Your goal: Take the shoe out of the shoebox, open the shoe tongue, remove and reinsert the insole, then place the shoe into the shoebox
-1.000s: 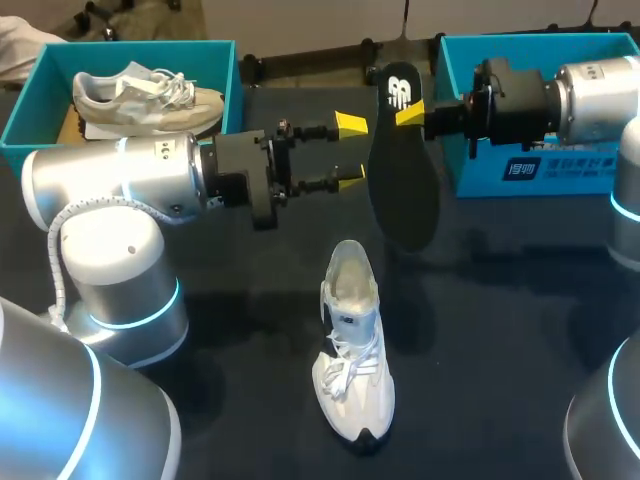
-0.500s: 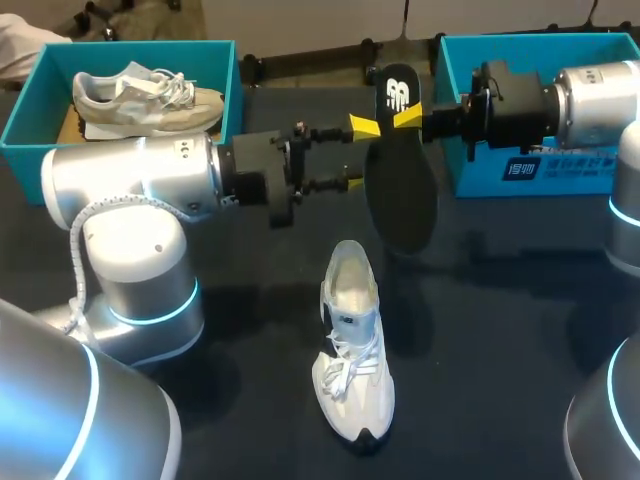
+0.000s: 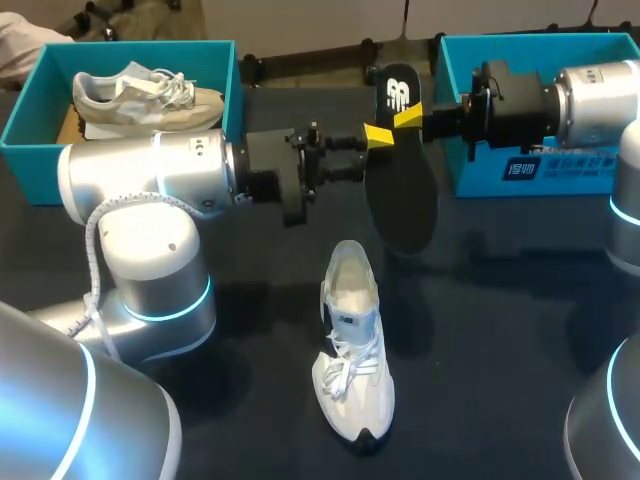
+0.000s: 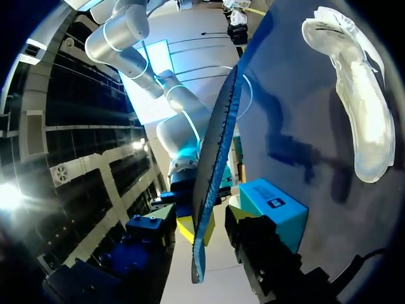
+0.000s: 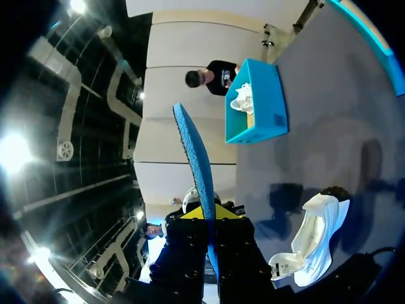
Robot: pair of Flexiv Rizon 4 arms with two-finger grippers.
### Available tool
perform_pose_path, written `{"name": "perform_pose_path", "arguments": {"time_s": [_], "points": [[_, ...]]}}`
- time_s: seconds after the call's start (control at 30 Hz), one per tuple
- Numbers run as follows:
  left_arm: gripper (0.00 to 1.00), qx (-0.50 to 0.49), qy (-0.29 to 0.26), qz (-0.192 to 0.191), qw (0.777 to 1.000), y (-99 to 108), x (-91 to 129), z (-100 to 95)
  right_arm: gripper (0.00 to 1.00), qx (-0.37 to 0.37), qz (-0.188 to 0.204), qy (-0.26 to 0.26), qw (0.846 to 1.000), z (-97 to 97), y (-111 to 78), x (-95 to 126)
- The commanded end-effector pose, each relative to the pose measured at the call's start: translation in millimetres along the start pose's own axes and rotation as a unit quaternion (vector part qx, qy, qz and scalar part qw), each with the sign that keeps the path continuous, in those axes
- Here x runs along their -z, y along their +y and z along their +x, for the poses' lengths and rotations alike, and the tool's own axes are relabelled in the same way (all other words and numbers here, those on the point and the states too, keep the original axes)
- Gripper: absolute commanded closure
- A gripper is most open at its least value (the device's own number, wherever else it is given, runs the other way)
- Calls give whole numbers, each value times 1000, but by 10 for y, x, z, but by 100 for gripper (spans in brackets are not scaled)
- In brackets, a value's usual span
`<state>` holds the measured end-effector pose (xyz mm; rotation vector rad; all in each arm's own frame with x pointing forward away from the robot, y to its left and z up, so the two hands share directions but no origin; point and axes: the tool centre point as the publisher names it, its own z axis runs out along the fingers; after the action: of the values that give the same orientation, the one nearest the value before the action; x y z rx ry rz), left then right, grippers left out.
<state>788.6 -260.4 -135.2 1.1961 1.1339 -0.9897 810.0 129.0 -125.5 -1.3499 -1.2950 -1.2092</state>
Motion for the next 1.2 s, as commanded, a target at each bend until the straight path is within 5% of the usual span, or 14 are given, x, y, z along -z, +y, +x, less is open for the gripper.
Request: {"name": "perform_pose_path", "arguments": {"time_s": [0.03,0.47,0.63,1.03,1.2], "points": [[53,-1,-1,-2,1000,-17,-43,-11,100,0,-1,0,1000,-2,2,-18],[65,-7,-4,12,1000,-81,-72,-59,100,0,-1,0,1000,-2,2,-18],[79,-7,-3,13,1000,-87,-75,-54,100,0,-1,0,1000,-2,2,-18],[82,-10,-4,15,1000,-90,-69,-59,100,0,-1,0,1000,-2,2,-18],[100,-11,-5,16,1000,-98,-82,-65,100,0,-1,0,1000,-2,2,-18]]}}
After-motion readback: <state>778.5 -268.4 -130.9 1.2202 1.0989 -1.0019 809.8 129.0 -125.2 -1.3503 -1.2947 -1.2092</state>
